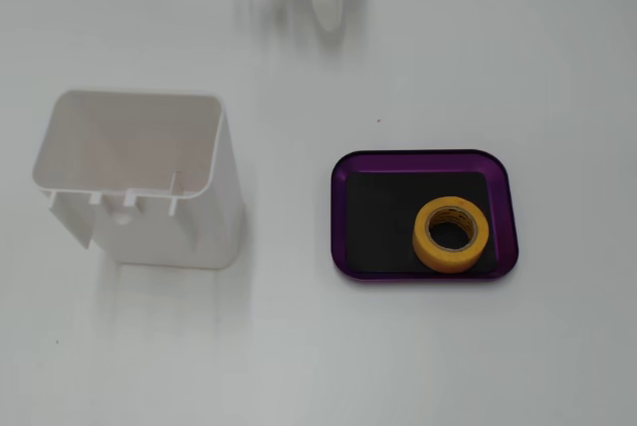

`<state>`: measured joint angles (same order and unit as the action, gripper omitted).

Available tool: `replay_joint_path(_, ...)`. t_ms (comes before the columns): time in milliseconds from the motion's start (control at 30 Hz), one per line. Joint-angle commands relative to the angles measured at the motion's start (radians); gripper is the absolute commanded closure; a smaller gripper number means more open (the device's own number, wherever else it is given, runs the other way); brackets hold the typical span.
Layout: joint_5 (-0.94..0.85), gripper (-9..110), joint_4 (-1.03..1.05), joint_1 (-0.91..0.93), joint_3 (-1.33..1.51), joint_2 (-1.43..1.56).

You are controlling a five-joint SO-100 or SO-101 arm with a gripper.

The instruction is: Pick up the yellow tape and place it in the box.

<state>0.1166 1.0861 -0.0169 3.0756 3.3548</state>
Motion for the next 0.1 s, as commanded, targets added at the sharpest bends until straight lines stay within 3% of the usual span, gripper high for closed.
replay_joint_path(0,0.000,102,-0.011,0.002,0.008,0.063)
replay_joint_path(67,0.000,102,-0.011,0.002,0.008,0.063)
